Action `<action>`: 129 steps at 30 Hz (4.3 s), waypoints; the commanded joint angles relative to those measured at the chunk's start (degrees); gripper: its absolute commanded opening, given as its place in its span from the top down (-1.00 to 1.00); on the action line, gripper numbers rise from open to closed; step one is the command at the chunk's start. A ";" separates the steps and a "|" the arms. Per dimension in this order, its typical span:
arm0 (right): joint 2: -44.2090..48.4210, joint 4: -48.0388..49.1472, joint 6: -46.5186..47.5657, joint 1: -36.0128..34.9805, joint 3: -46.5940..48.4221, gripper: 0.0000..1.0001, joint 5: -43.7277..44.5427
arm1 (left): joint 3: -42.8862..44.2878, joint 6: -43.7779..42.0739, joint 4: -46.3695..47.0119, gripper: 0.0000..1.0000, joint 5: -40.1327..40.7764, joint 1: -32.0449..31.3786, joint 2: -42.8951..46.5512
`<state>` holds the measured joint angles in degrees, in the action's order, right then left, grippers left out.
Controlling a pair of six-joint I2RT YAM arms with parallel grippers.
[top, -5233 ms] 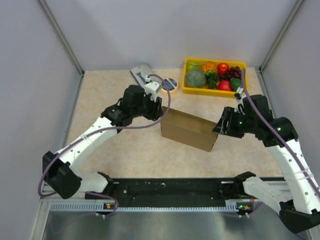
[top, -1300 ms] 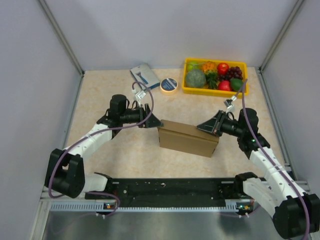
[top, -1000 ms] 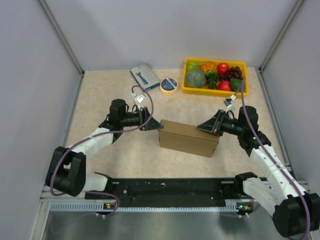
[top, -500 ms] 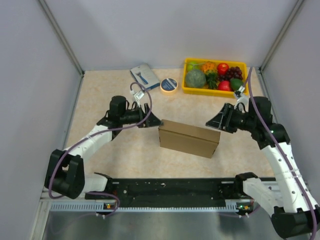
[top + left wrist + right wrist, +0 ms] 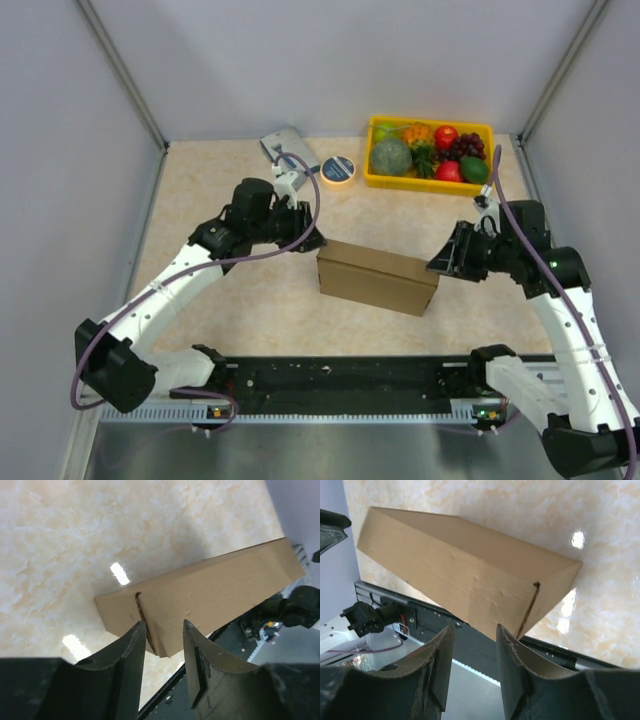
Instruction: Fold the paper box
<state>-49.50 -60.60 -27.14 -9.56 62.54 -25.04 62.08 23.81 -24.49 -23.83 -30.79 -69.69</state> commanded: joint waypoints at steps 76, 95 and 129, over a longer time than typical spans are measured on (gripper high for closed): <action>4.05 0.13 5.87 0.51 -9.64 0.48 7.90 | -10.76 5.46 4.37 0.73 4.50 -7.62 1.66; 2.30 -1.01 3.66 8.85 -3.39 -0.18 -3.51 | -9.26 6.68 11.47 -0.31 -10.87 2.75 2.38; 3.79 7.69 2.88 13.78 -12.81 0.13 -8.18 | -17.80 7.13 18.00 -0.25 -14.58 4.33 3.24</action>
<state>-45.39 -53.80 -25.19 3.77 46.83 -34.41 40.27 34.68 3.16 -40.62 -26.04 -68.25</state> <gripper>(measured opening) 0.369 0.571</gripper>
